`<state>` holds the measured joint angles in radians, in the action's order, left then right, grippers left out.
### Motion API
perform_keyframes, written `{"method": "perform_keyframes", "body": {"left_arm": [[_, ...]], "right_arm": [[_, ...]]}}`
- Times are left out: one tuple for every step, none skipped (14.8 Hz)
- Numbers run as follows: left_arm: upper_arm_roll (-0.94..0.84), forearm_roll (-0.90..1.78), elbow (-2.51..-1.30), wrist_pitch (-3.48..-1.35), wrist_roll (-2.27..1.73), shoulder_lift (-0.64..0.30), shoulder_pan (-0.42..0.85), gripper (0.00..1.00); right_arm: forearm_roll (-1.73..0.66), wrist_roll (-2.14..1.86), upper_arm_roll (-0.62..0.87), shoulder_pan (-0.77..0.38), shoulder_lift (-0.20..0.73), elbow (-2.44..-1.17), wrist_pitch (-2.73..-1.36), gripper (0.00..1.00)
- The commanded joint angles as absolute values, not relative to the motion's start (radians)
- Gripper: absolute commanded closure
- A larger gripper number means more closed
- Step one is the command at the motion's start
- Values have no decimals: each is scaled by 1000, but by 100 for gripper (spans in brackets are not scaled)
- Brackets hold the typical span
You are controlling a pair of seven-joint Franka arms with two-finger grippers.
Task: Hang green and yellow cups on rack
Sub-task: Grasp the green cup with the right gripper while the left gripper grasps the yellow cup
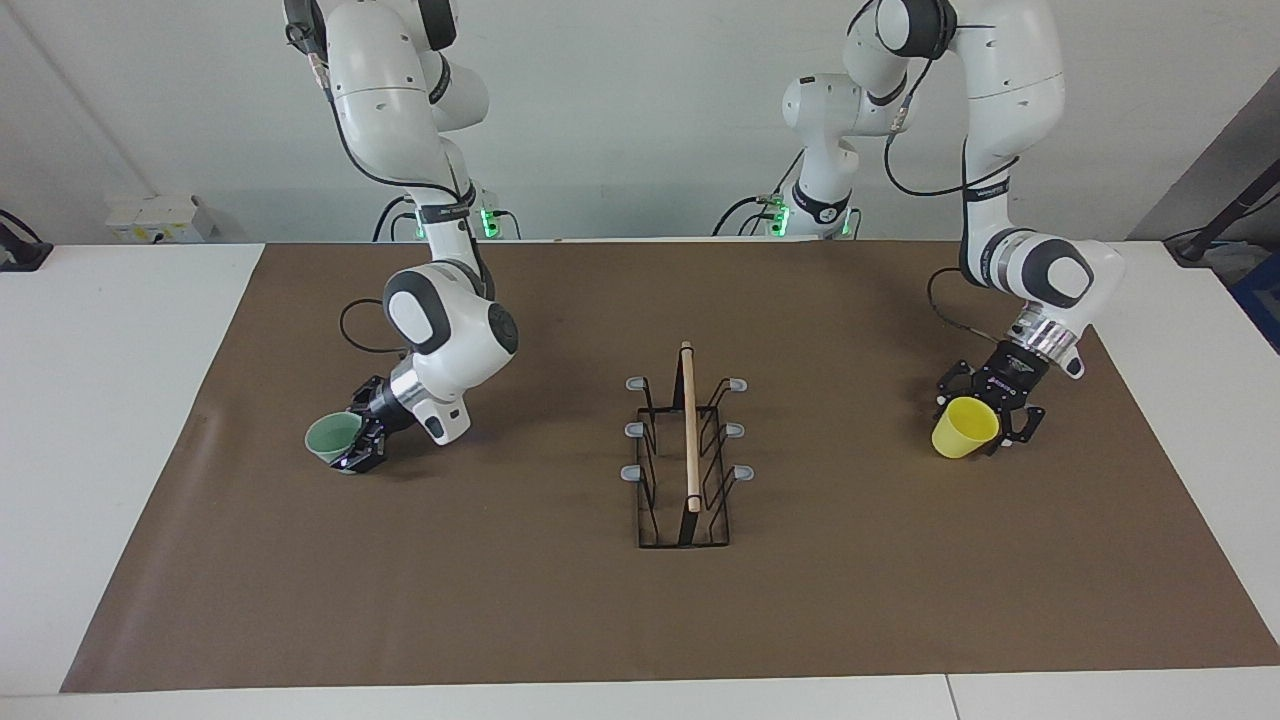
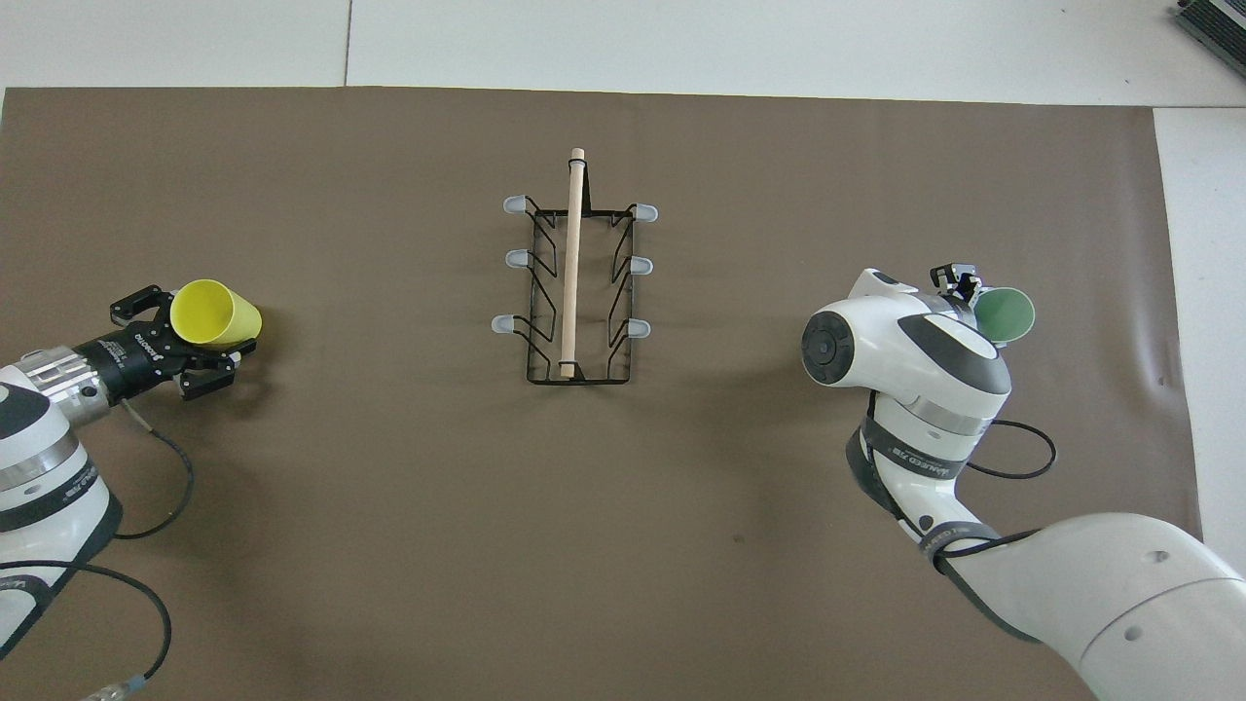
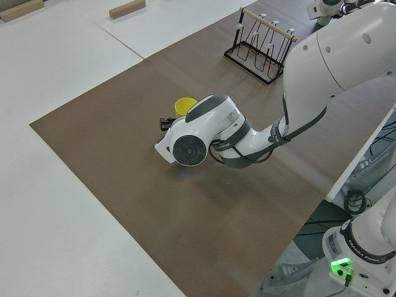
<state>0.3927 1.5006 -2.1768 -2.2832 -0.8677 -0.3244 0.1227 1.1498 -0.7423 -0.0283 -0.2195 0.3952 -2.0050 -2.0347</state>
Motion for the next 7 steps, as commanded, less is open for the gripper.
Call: {"method": "perform_keyframes", "body": {"left_arm": [[362, 1546, -2195, -2352, -859, -319, 141, 0], [361, 1546, -2194, -2352, -859, -319, 140, 0], [360, 1549, -2191, -2353, -859, -319, 140, 0], [359, 1554, -2191, -2355, -858, -321, 141, 0], [357, 1554, -2191, -2355, -857, -319, 141, 0], [357, 1554, -2189, -2353, -857, -319, 140, 0], [357, 1554, -2187, -2353, -859, -319, 141, 8]], "right_arm": [[1166, -689, -21, -209, 387, -2011, -2045, 100], [1138, -689, -20, -209, 384, -2000, -2042, 100], [1068, -690, -20, -209, 382, -1978, -2040, 100], [1015, -690, -20, -209, 377, -1962, -2039, 100], [988, -692, -20, -209, 373, -1948, -2034, 100], [965, -693, -20, -209, 367, -1938, -2022, 100], [919, -692, -20, -209, 353, -1931, -2017, 100]]}}
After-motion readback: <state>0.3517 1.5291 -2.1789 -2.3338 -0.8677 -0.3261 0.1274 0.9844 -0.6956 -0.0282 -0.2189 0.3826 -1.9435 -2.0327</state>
